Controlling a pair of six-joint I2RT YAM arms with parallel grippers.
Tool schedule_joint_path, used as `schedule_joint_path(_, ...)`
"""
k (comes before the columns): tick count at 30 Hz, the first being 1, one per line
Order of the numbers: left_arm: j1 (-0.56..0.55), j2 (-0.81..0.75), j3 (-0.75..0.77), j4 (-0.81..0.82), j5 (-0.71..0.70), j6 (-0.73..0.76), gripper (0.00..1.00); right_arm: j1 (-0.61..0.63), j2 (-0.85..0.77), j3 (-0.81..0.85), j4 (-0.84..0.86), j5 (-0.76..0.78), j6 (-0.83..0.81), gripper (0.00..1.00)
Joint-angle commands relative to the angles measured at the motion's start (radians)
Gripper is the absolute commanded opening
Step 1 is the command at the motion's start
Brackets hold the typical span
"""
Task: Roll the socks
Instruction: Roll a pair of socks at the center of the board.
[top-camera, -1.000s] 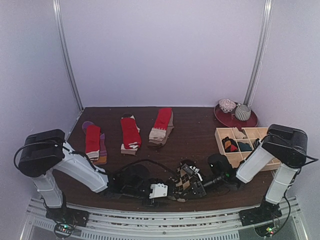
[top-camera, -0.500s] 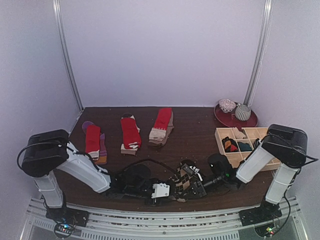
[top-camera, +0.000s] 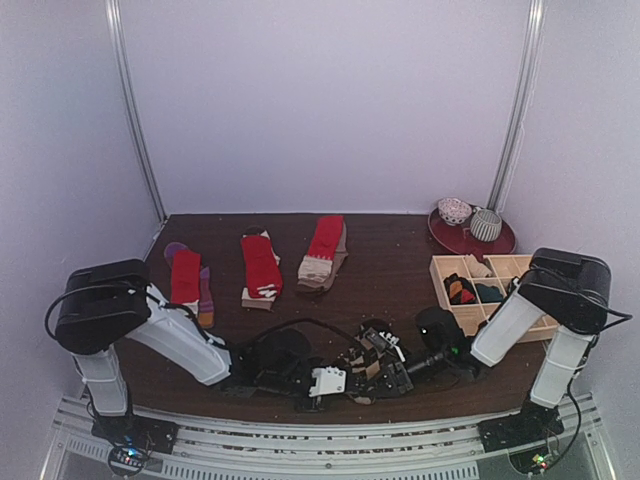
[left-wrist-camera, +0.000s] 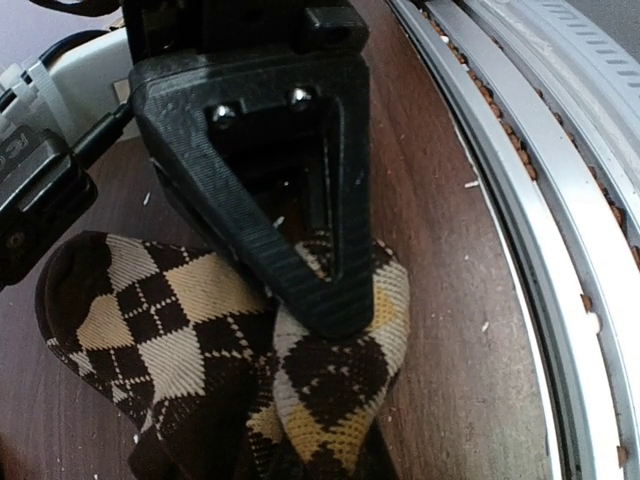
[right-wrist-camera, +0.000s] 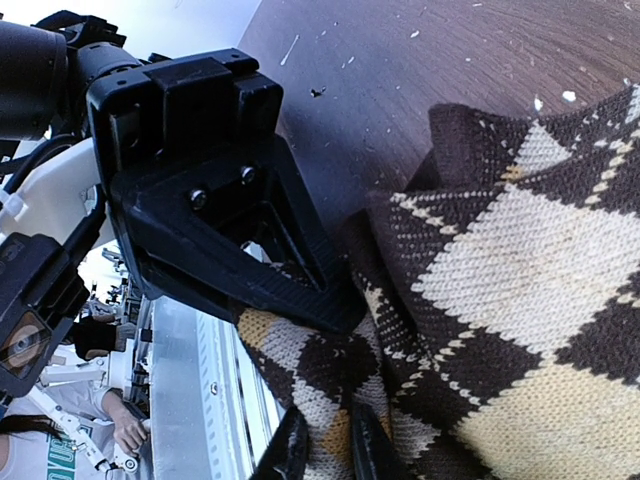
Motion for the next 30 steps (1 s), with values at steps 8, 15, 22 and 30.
schedule_joint_path(8, 0.032, 0.037, 0.104, -0.274, 0.084, -0.377, 0.00, 0.007, -0.102, -0.031, -0.157, 0.159, -0.062, 0.27)
schedule_joint_path(15, 0.106, 0.084, 0.071, -0.363, 0.281, -0.629, 0.00, 0.018, -0.484, -0.089, -0.219, 0.417, -0.253, 0.41)
schedule_joint_path(22, 0.130, 0.193, 0.133, -0.440, 0.387, -0.678, 0.00, 0.238, -0.621, -0.193, -0.151, 0.685, -0.554, 0.47)
schedule_joint_path(30, 0.150, 0.233, 0.133, -0.464, 0.414, -0.675, 0.00, 0.272, -0.482, -0.191, -0.098, 0.738, -0.629, 0.49)
